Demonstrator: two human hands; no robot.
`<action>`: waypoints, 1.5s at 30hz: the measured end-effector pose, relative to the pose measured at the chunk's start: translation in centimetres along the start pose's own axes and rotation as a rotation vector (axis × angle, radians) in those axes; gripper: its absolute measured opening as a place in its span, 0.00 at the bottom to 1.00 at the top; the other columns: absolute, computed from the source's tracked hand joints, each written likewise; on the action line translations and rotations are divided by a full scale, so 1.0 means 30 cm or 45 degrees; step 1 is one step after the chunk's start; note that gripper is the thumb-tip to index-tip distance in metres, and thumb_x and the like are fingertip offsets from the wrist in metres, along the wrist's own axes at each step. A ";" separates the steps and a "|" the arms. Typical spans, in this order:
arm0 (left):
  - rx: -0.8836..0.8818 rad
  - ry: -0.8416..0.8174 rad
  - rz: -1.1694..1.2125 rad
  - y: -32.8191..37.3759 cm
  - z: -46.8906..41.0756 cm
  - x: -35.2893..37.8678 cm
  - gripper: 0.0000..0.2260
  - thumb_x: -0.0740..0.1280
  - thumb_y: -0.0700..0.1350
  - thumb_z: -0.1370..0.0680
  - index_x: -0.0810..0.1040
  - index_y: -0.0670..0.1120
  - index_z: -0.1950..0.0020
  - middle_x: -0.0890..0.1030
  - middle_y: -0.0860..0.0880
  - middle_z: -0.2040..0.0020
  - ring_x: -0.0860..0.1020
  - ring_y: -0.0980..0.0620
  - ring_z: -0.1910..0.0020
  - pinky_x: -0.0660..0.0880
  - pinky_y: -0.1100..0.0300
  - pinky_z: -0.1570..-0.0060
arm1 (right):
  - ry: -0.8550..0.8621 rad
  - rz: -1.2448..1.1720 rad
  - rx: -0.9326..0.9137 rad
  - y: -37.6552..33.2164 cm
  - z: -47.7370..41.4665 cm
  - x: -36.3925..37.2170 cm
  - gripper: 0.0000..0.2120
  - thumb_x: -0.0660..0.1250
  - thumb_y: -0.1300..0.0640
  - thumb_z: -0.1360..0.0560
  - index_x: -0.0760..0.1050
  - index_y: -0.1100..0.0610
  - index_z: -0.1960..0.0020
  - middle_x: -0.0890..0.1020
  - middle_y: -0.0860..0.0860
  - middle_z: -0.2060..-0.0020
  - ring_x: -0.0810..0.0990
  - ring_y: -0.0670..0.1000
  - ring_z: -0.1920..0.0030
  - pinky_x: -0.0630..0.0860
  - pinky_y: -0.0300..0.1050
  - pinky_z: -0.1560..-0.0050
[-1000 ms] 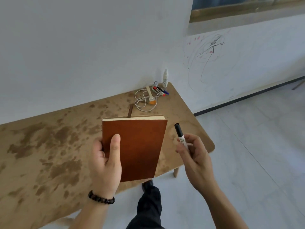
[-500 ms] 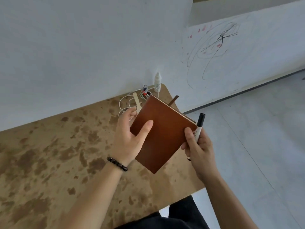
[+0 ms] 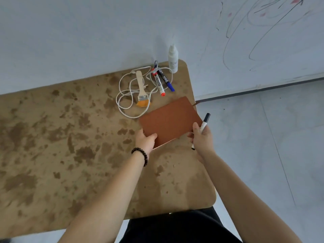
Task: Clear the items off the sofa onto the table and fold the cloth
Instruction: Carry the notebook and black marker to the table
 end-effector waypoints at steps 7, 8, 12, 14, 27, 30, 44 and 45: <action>0.112 0.241 -0.368 0.102 -0.157 -0.003 0.30 0.68 0.45 0.23 0.59 0.48 0.23 0.70 0.48 0.28 0.71 0.46 0.32 0.68 0.52 0.33 | 0.136 0.542 -0.193 -0.058 -0.100 -0.005 0.20 0.54 0.48 0.19 0.66 0.56 0.30 0.71 0.50 0.46 0.73 0.53 0.50 0.69 0.49 0.47; 0.122 0.243 -0.412 0.114 -0.169 -0.008 0.30 0.67 0.45 0.22 0.58 0.48 0.23 0.69 0.48 0.28 0.71 0.46 0.31 0.68 0.52 0.33 | 0.156 0.598 -0.296 -0.069 -0.095 0.001 0.19 0.53 0.51 0.18 0.66 0.54 0.29 0.68 0.50 0.46 0.72 0.52 0.53 0.68 0.48 0.49; 0.179 0.197 -0.569 0.131 -0.197 -0.030 0.30 0.66 0.47 0.21 0.56 0.48 0.22 0.67 0.47 0.26 0.68 0.45 0.29 0.66 0.51 0.32 | -0.033 0.925 -0.762 -0.132 -0.110 0.073 0.18 0.57 0.61 0.19 0.70 0.54 0.31 0.70 0.54 0.46 0.74 0.54 0.58 0.71 0.48 0.56; 0.256 0.190 -0.679 0.124 -0.204 -0.050 0.31 0.66 0.49 0.21 0.57 0.47 0.22 0.68 0.47 0.26 0.68 0.45 0.29 0.67 0.50 0.32 | -0.162 1.092 -0.938 -0.160 -0.143 0.143 0.19 0.58 0.65 0.21 0.72 0.55 0.32 0.73 0.57 0.45 0.75 0.56 0.53 0.73 0.50 0.51; 0.365 0.218 -1.300 0.017 -0.208 -0.185 0.35 0.56 0.69 0.24 0.54 0.54 0.22 0.52 0.42 0.23 0.54 0.40 0.25 0.54 0.42 0.29 | 0.080 1.676 -1.316 -0.226 -0.310 0.425 0.17 0.67 0.65 0.26 0.77 0.51 0.39 0.77 0.55 0.45 0.75 0.57 0.48 0.72 0.52 0.47; 0.400 0.227 -1.364 0.012 -0.205 -0.185 0.33 0.54 0.67 0.23 0.54 0.53 0.22 0.52 0.42 0.23 0.54 0.40 0.26 0.53 0.43 0.29 | 0.051 1.676 -1.289 -0.215 -0.298 0.422 0.22 0.65 0.65 0.24 0.73 0.51 0.32 0.77 0.56 0.42 0.75 0.58 0.44 0.71 0.53 0.42; 0.904 0.078 -0.333 0.132 0.250 -0.604 0.25 0.60 0.63 0.22 0.63 0.56 0.26 0.69 0.60 0.30 0.68 0.61 0.32 0.67 0.60 0.35 | -0.108 0.620 -0.919 -0.297 0.368 0.194 0.19 0.56 0.40 0.19 0.71 0.42 0.31 0.76 0.38 0.38 0.76 0.38 0.42 0.71 0.30 0.46; 0.952 0.102 -0.280 0.119 0.305 -0.648 0.25 0.60 0.63 0.23 0.65 0.57 0.27 0.71 0.63 0.32 0.70 0.62 0.33 0.69 0.61 0.37 | -0.085 0.476 -0.899 -0.283 0.448 0.166 0.18 0.58 0.40 0.20 0.72 0.41 0.32 0.78 0.37 0.40 0.77 0.38 0.43 0.72 0.28 0.48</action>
Point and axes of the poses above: each hand's wrist, its own z-axis away from the middle knuckle, its own x-axis out of the palm, y = z × x, the point moved 1 cm from there along -z, towards the middle knuckle
